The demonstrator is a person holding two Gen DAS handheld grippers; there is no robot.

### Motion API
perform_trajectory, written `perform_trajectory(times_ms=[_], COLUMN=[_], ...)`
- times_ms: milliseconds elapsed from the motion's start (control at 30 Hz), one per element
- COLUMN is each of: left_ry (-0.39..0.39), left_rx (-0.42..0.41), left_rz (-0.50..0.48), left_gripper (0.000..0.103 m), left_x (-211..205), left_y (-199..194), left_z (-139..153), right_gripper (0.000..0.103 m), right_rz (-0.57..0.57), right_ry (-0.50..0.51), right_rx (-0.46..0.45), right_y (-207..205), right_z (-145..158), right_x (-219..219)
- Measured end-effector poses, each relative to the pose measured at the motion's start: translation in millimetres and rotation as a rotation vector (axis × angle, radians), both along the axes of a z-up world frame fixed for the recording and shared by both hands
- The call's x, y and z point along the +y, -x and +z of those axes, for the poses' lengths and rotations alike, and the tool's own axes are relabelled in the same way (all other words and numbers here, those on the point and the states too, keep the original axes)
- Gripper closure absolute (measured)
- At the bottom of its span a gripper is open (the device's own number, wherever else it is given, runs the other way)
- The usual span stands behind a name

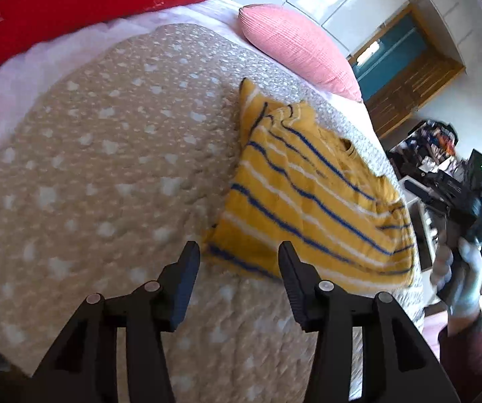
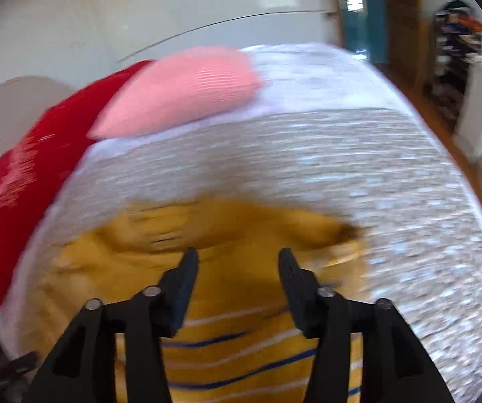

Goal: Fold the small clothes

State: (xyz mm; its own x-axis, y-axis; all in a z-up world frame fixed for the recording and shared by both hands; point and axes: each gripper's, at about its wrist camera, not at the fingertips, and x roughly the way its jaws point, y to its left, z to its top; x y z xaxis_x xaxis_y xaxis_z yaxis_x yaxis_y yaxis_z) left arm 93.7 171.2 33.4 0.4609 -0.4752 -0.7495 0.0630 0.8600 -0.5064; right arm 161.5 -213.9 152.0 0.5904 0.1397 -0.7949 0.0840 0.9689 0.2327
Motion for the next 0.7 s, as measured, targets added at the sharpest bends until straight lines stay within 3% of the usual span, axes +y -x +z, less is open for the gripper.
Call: perform_trajectory(times_ms=[133,200,400,533,700], left_ry=[0.072,0.118,0.152,0.17,0.187], left_rx=[0.025,0.054,0.021,0.008,0.012], left_rz=[0.056,0.037,0.043,0.072,0.09], left_gripper=[0.049,0.077,0.078,0.077,0.075], left_x=[-10.2,-14.5,6.7,25.2,35.6], left_y=[-17.0,-17.7,15.4,39.7,56.9], left_z=[-17.8,-24.9,-15.8,-11.5,-12.2], right_gripper=[0.04,0.04,0.04,0.031,0.016], right_rz=[0.198,0.236,0.3,0.314,0.359], right_ry=[-0.142,-0.17,-0.186,-0.033,0.316], right_rx=[0.119,0.151,0.247,0.265,0.252], right_y=[-21.6,-32.5,-63.0,-73.0,-63.6], right_z=[-17.5,-28.3,-66.5,-86.4,-102.7], right_x=[80.4,107.3,182.5,231.0,282.9])
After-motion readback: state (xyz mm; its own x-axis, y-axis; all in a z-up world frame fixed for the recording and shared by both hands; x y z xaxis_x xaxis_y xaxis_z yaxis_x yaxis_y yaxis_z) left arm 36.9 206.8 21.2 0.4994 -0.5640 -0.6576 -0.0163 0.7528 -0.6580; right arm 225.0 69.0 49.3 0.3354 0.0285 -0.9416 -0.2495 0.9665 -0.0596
